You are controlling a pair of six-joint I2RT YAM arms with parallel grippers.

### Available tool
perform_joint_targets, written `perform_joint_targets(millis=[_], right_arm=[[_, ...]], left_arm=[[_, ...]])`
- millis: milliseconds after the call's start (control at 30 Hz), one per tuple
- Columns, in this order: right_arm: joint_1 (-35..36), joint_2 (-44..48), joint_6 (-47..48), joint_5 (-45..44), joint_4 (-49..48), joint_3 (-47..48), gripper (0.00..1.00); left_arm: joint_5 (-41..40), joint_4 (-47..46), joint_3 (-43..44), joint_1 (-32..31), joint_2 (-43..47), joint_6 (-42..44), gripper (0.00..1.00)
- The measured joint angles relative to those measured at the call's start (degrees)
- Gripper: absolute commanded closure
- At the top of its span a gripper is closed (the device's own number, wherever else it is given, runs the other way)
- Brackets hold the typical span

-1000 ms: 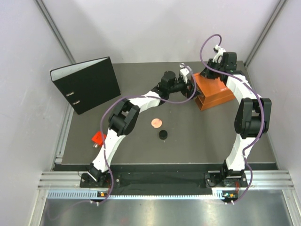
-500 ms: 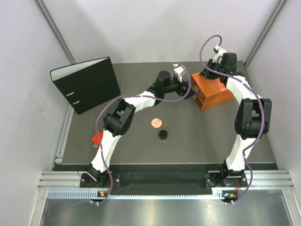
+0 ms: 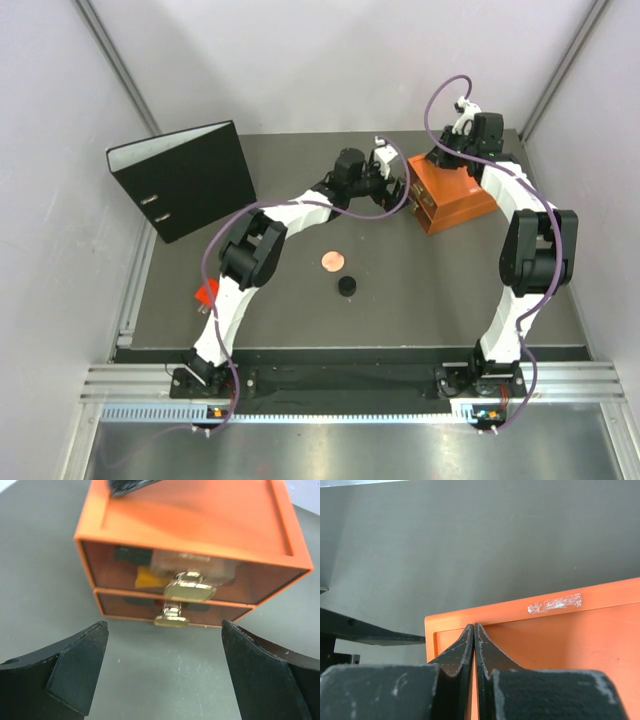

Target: Organize the makeup

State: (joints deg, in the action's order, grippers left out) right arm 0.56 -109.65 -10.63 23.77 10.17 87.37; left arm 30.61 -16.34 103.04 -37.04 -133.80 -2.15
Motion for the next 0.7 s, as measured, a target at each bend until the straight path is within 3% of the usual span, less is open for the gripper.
perform_joint_targets(millis=[433,700], right_arm=[[0.0,0.0,0.0,0.0,0.0,0.0,1.0],[0.0,0.0,0.0,0.0,-0.3,-0.4,1.0]], left_arm=[[-0.2,4.5,7.2,-2.2,-7.8,3.6,0.02],[-0.1,7.5,14.0,-2.6,-11.5,3.5,0.08]])
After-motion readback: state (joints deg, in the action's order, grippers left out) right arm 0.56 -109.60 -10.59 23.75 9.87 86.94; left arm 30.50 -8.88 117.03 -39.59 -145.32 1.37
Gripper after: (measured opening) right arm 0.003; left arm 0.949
